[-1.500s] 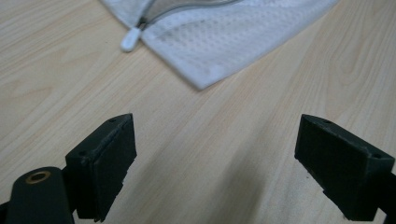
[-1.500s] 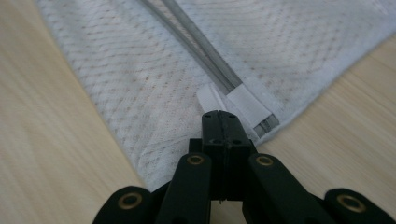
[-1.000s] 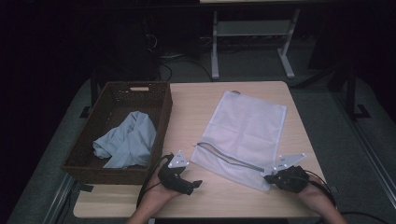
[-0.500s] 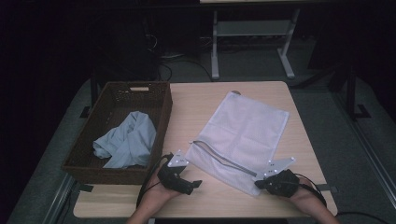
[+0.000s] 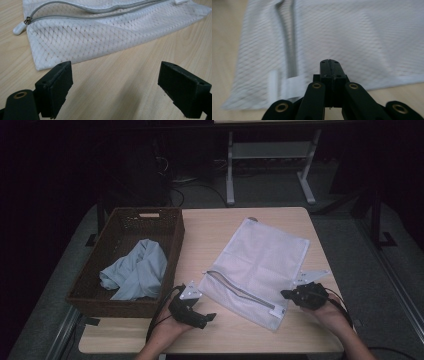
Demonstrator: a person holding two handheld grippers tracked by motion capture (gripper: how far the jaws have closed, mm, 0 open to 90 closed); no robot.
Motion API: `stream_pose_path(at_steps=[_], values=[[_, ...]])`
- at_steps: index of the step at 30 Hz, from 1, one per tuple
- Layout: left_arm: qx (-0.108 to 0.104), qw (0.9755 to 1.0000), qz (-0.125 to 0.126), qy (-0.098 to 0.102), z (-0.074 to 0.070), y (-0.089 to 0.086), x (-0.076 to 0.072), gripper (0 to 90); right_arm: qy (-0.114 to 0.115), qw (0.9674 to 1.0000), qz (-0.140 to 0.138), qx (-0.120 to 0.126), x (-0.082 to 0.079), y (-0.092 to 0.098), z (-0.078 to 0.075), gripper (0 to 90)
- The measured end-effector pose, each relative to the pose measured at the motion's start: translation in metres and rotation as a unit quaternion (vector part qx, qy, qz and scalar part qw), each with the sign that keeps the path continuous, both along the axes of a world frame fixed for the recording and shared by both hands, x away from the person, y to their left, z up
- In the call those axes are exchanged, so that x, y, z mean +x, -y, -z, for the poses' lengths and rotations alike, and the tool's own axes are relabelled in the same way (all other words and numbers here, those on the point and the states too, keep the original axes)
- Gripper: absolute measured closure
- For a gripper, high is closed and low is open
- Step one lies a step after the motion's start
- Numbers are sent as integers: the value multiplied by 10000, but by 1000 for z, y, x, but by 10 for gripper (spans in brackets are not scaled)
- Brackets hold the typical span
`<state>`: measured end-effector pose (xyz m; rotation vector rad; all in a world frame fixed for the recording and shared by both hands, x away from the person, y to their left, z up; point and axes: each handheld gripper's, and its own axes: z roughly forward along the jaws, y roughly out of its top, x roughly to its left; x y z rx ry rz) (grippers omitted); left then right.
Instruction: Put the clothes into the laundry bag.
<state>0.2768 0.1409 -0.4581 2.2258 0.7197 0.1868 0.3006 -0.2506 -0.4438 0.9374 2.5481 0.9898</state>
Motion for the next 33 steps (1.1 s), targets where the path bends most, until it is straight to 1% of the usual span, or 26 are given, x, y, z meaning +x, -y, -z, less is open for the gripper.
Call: stream_pose_path(at_steps=[2, 4, 6, 8, 9, 10, 11, 13, 15, 16, 17, 18, 19, 21, 22, 23, 25, 28, 32, 33], values=[[-5, 10000, -2, -1, 0, 0, 0, 120, 88, 9998, 175, -30, 10, 6, -2, 894], [-12, 10000, -6, -1, 0, 0, 0, 120, 122, 9993, 359, 18, 21, 12, -4, 894], [-35, 10000, -24, -4, 0, 1, 0, 120, 164, 9985, 521, 11, 34, 17, -5, 894], [-20, 10000, -9, 2, 0, 0, 0, 120, 128, 9974, 699, 73, 48, 22, -4, 894], [-12, 10000, -3, 2, 0, 0, 0, 120, 150, 9969, 775, 20, 55, 23, -3, 894], [-31, 10000, -14, -11, 1, 0, 0, 120, 162, 9962, 855, 26, 61, 25, -2, 894], [-32, 10000, -11, -17, 1, 0, 0, 120, 135, 9954, 940, 128, 67, 27, -2, 894], [-23, 10000, -10, -32, 2, 0, 1, 120, 140, 9946, 1033, -6, 79, 29, 0, 894], [-25, 10000, -4, -42, 2, 0, 1, 120, 155, 9932, 1142, 164, 89, 33, 4, 894], [-24, 10000, -1, -48, 2, 0, 1, 120, 90, 9930, 1171, 124, 93, 33, 6, 893], [-22, 10000, -4, -52, 2, 0, 1, 120, 91, 9929, 1182, -29, 98, 33, 9, 894], [-23, 10000, -2, -60, 2, 0, 2, 120, 90, 9924, 1223, -42, 101, 34, 11, 893], [-16, 10000, 2, -61, 2, 0, 2, 120, 56, 9918, 1276, 17, 104, 35, 14, 894], [-8, 10000, 12, -60, 2, 0, 2, 120, 51, 9911, 1330, -39, 109, 36, 18, 893], [-10, 10000, 16, -63, 3, 0, 2, 120, 20, 9909, 1346, -36, 111, 37, 20, 893], [-10, 10000, 16, -63, 3, 0, 2, 120, -22, 9909, 1343, -88, 111, 37, 23, 893], [-14, 10000, 9, -93, 3, 1, 3, 120, -47, 9904, 1378, -65, 111, 39, 25, 893], [4, 9999, 32, -100, 4, 1, 2, 120, -16, 9898, 1417, -132, 111, 40, 25, 894], [5, 10000, 34, -93, 3, 1, 2, 120, -27, 9886, 1496, -145, 111, 43, 25, 894], [-5, 10000, 17, -92, 3, 1, 2, 120, -12, 9874, 1575, -174, 111, 46, 25, 894]])
